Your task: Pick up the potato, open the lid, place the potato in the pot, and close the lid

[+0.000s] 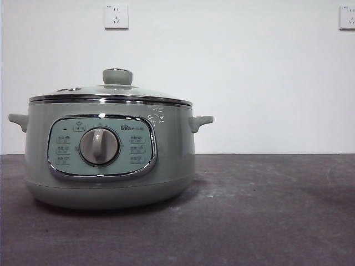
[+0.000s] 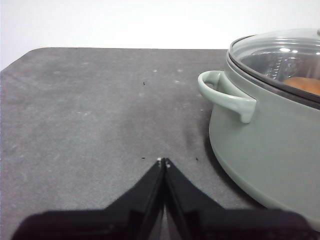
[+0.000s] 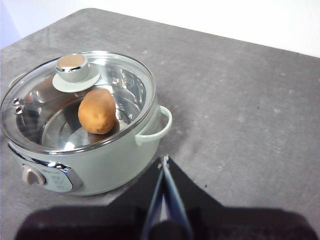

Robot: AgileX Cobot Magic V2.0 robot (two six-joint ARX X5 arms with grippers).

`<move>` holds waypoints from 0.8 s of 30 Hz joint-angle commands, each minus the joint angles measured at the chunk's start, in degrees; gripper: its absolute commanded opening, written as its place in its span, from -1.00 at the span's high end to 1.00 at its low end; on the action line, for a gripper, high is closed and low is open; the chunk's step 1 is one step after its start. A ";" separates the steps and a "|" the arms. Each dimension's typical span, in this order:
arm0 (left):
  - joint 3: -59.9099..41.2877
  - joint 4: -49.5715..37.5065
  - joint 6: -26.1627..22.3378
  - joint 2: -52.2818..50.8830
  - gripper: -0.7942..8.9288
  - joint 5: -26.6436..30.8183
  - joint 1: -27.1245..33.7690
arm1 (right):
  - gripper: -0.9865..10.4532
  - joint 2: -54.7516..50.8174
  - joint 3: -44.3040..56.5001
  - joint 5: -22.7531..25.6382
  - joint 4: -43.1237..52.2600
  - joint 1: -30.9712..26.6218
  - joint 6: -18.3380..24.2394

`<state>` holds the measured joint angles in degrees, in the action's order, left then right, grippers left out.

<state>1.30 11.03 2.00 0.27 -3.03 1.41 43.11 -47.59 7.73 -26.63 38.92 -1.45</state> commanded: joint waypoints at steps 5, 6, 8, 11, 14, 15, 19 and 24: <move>-0.85 -0.15 0.35 -0.09 0.84 -0.09 0.15 | 0.83 -6.32 3.08 -0.44 2.80 -6.54 4.57; -0.85 -0.15 0.35 -0.09 0.84 -0.07 0.15 | 0.83 -8.26 5.01 -1.29 4.44 -8.85 4.52; -0.85 -0.15 0.35 -0.09 0.84 -0.07 0.15 | 0.83 -11.93 8.92 -5.01 7.32 -12.92 4.28; -0.85 -0.15 0.35 -0.09 0.84 -0.09 0.17 | 0.83 -18.78 16.63 -12.35 12.52 -20.02 3.02; -0.85 -0.15 0.35 -0.09 0.84 -0.09 0.17 | 0.83 -24.90 24.04 -13.68 16.22 -25.42 1.16; -0.85 -0.15 0.35 -0.09 0.84 -0.07 0.15 | 0.83 -26.84 26.36 -13.64 16.79 -26.75 0.83; -0.85 -0.15 0.35 -0.09 0.84 -0.07 0.17 | 0.83 -33.09 34.18 -13.53 18.29 -29.88 -1.68; -0.85 -0.15 0.35 -0.09 0.84 -0.07 0.17 | 0.83 -38.05 40.63 -13.35 18.49 -31.04 -4.11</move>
<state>1.30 11.03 2.00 0.27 -3.01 1.41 5.69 -8.05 -5.80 -8.99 7.90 -3.81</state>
